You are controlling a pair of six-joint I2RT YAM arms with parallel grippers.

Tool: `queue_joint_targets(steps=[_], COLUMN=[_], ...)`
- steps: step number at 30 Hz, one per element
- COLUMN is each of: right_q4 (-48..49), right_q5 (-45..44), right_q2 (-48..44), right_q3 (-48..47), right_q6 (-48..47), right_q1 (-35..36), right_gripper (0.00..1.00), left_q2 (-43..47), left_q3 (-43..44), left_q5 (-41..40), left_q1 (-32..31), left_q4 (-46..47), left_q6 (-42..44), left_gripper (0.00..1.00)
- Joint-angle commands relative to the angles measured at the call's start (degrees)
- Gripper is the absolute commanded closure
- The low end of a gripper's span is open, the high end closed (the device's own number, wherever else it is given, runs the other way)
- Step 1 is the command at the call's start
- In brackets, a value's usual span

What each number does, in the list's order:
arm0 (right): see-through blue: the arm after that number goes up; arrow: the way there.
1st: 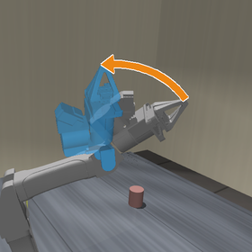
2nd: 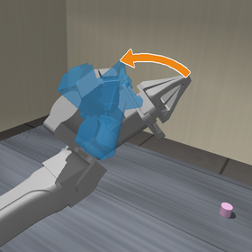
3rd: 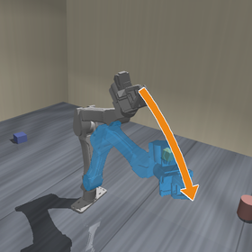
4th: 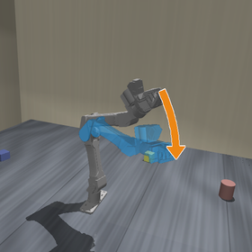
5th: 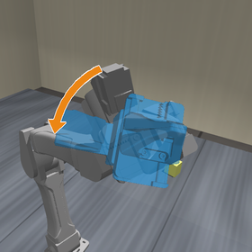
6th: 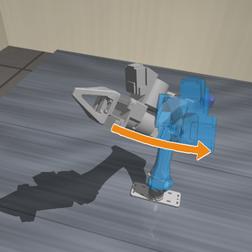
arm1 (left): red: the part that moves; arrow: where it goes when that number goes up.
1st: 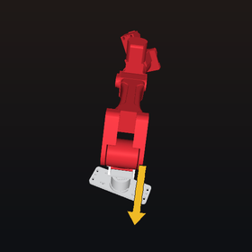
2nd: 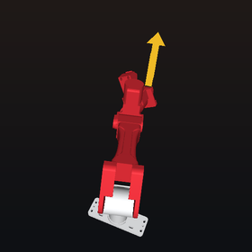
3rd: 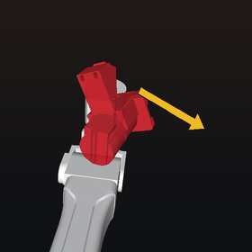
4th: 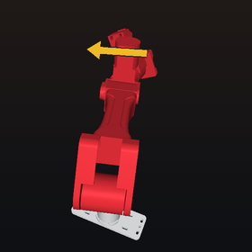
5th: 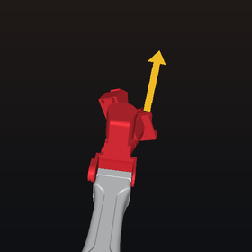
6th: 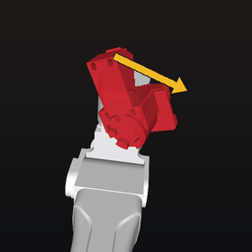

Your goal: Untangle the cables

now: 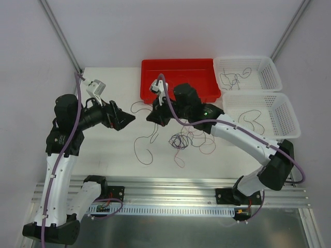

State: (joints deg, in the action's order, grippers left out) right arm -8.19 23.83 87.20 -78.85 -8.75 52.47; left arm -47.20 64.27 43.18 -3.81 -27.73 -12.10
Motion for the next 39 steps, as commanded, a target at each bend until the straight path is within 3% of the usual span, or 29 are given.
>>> queue_joint_targets(steps=[1, 9, 14, 19, 25, 35, 37, 38, 39], right_q4=[-9.7, -22.9, -24.6, -22.5, -17.0, -3.2, -3.3, -4.5, -5.7], right_q5=[-11.9, -23.5, -33.5, -44.0, -42.0, -31.2, -31.7, -32.3, -34.0], right_q2=[-5.1, -12.4, -20.1, -24.0, -23.5, -15.9, -14.6, -13.3, -12.8], right_q3=[-7.4, -17.6, -20.6, -21.0, -15.7, 1.0, 4.3, 5.4, 6.2], right_q6=[-4.1, -4.6, -5.5, -8.7, -6.9, 0.0, 1.6, 2.5, 4.9], right_q1=[-1.7, -12.4, -20.2, -29.9, -44.5, -62.9, -64.2, -65.1, -65.5], right_gripper=[0.99, 0.99, 0.99, 0.99, 0.99, 0.99, 0.95, 0.80, 0.71], left_q2=[2.2, 8.3, 6.7, 0.7, -1.6, -4.7, -5.0, -5.2, -5.2], left_q3=[-2.3, -12.0, -20.0, -20.8, -21.0, -21.5, -21.4, -21.3, -21.3], left_q5=[1.5, 2.5, -4.7, -10.4, -13.9, -10.0, -9.7, -9.5, -9.5], left_q1=[-0.4, -0.6, -1.1, -1.1, -1.1, -1.1, -1.1, -1.1, -1.1], left_q4=[3.7, 12.1, 14.0, 12.1, 10.3, 10.3, 10.3, 10.3, 10.4], left_q6=[1.0, 0.0, 0.1, -1.6, -2.1, -2.5, -2.5, -2.5, -2.6], left_gripper=[0.01, 0.01, 0.01, 0.01, 0.01, 0.01, 0.01, 0.01, 0.01])
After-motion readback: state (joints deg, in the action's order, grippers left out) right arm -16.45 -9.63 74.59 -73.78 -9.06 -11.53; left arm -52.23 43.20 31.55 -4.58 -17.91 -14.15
